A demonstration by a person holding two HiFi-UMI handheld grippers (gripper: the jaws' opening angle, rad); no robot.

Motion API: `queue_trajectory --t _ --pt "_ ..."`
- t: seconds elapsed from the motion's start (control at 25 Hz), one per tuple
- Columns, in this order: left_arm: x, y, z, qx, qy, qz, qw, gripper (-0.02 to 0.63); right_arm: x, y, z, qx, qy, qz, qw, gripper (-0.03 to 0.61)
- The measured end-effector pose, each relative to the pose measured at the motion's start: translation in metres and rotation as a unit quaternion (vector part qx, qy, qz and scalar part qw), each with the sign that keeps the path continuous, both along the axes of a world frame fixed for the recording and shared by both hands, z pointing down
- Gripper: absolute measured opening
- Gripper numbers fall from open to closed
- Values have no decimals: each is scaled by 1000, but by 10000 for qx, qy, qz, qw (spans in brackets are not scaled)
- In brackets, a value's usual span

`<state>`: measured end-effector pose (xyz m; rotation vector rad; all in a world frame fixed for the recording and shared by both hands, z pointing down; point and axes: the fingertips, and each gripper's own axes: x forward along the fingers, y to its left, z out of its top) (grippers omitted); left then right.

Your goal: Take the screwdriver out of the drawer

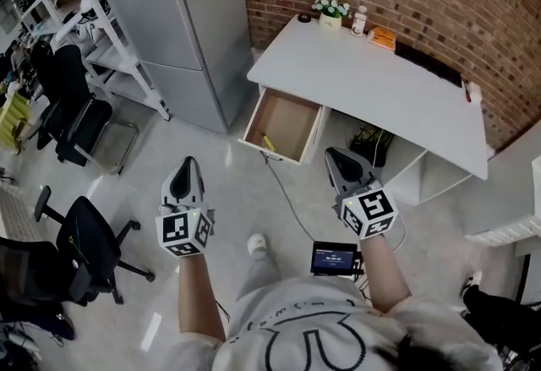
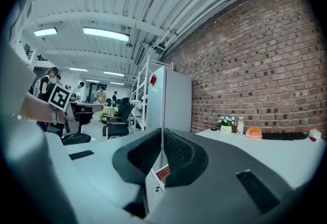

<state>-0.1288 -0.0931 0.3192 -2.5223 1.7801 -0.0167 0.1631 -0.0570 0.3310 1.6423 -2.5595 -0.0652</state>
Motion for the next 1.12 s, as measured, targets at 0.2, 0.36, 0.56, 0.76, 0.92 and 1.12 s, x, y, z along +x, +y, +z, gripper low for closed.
queue_trajectory --t 0.2,0.36,0.56,0.76,0.92,1.12 --pt "-32 -89 6 -162 -9 252 9996 12 -38 -85 5 -135 -11 188 9997 25" --pt "-54 -151 15 -315 -8 380 9988 12 -55 -144 8 -225 19 357 9991 25" --pt "-70 -201 27 -464 28 398 9981 12 -66 -193 15 -367 95 439 9983 25" --pt "-74 -227 34 -539 72 367 9978 12 -76 -222 21 -466 208 309 9982 25" --pt "-70 -241 45 -686 33 326 9971 12 -75 -240 32 -597 202 214 9978 25" --pt "-65 -262 55 -766 75 40 9970 12 -63 -270 49 -792 231 12 9966 25"
